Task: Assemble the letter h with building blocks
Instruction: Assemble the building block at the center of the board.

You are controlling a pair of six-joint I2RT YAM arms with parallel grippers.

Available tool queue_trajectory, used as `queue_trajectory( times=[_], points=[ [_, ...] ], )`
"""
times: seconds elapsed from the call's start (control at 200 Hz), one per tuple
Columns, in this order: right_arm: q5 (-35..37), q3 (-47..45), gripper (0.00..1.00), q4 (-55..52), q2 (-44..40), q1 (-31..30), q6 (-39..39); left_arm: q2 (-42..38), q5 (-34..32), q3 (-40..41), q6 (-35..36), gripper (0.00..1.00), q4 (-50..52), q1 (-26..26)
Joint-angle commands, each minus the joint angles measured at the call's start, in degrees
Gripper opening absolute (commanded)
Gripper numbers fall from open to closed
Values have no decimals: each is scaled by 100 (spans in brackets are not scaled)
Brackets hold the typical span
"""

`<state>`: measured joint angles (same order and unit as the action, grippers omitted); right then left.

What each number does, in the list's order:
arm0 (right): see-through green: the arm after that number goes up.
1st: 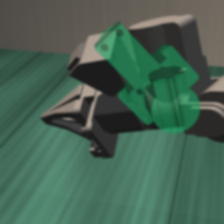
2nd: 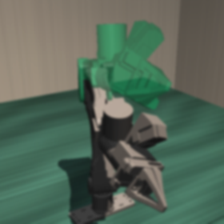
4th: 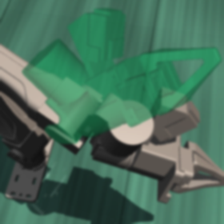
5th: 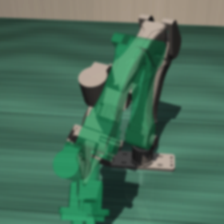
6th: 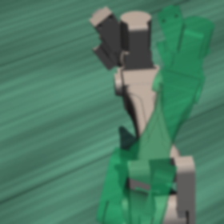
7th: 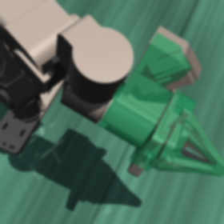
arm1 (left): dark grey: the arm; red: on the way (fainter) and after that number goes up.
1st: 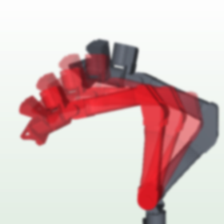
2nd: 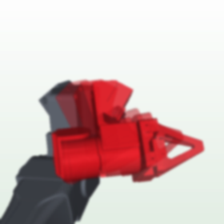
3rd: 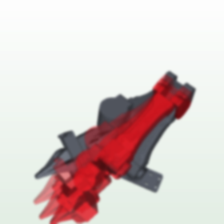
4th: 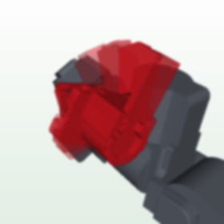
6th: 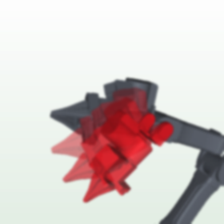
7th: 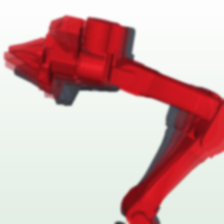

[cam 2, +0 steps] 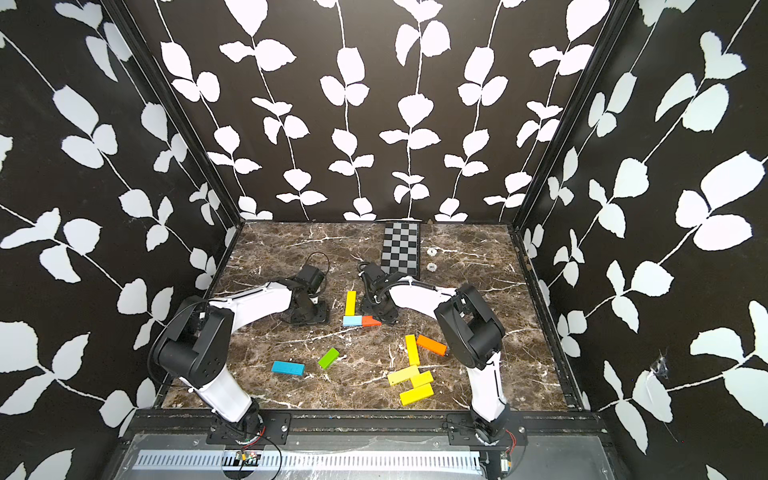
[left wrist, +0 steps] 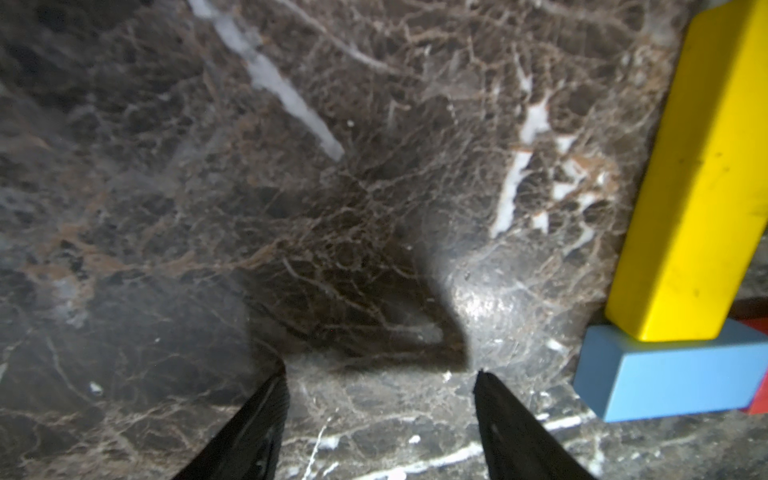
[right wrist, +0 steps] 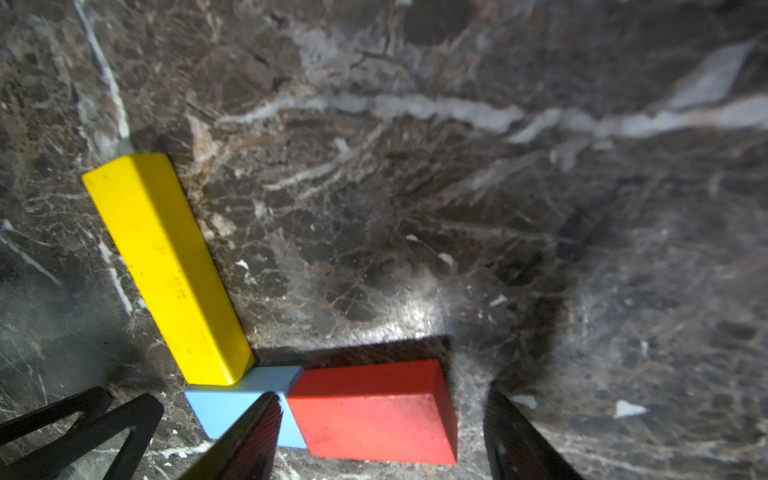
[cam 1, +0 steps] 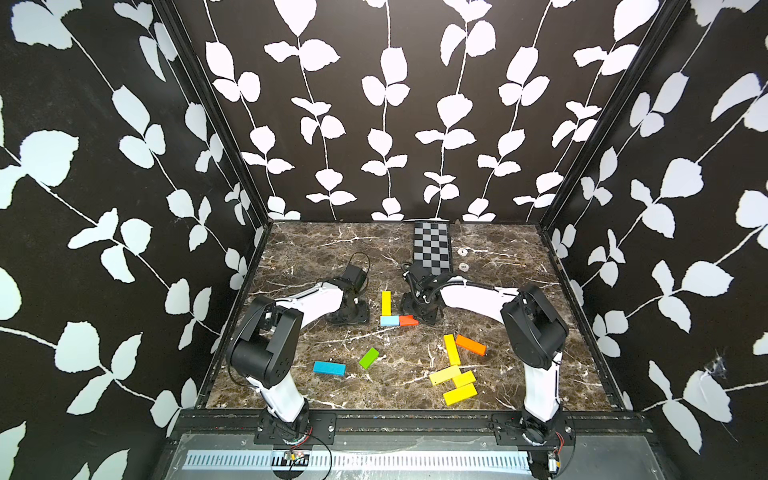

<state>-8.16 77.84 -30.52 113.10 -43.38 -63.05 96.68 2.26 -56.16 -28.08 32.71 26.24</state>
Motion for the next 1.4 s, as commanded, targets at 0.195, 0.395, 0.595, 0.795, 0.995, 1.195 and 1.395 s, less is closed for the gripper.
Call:
queue_trajectory(
  times=[0.195, 0.395, 0.595, 0.795, 0.995, 1.195, 1.395],
  points=[
    [34, -94, 76, 119, -168, -99, -237, 235, 187, 40, -41, 73, -98, 81],
    [137, -41, 76, -38, -211, -136, -217, 298, 205, -21, -41, 74, -120, 134],
    [247, -94, 81, -176, -369, -134, -213, 445, 297, -144, -50, 74, -168, 209],
    [575, -132, 84, -471, -667, -123, -128, 587, 385, -288, -58, 76, -186, 318],
    [676, -204, 84, -559, -892, -92, -98, 647, 404, -273, -41, 76, -164, 399],
    [729, -188, 84, -631, -978, -88, -63, 659, 460, -272, -34, 76, -194, 460],
    [762, -199, 84, -669, -1011, -85, -50, 706, 519, -282, -44, 76, -234, 476]
  ],
)
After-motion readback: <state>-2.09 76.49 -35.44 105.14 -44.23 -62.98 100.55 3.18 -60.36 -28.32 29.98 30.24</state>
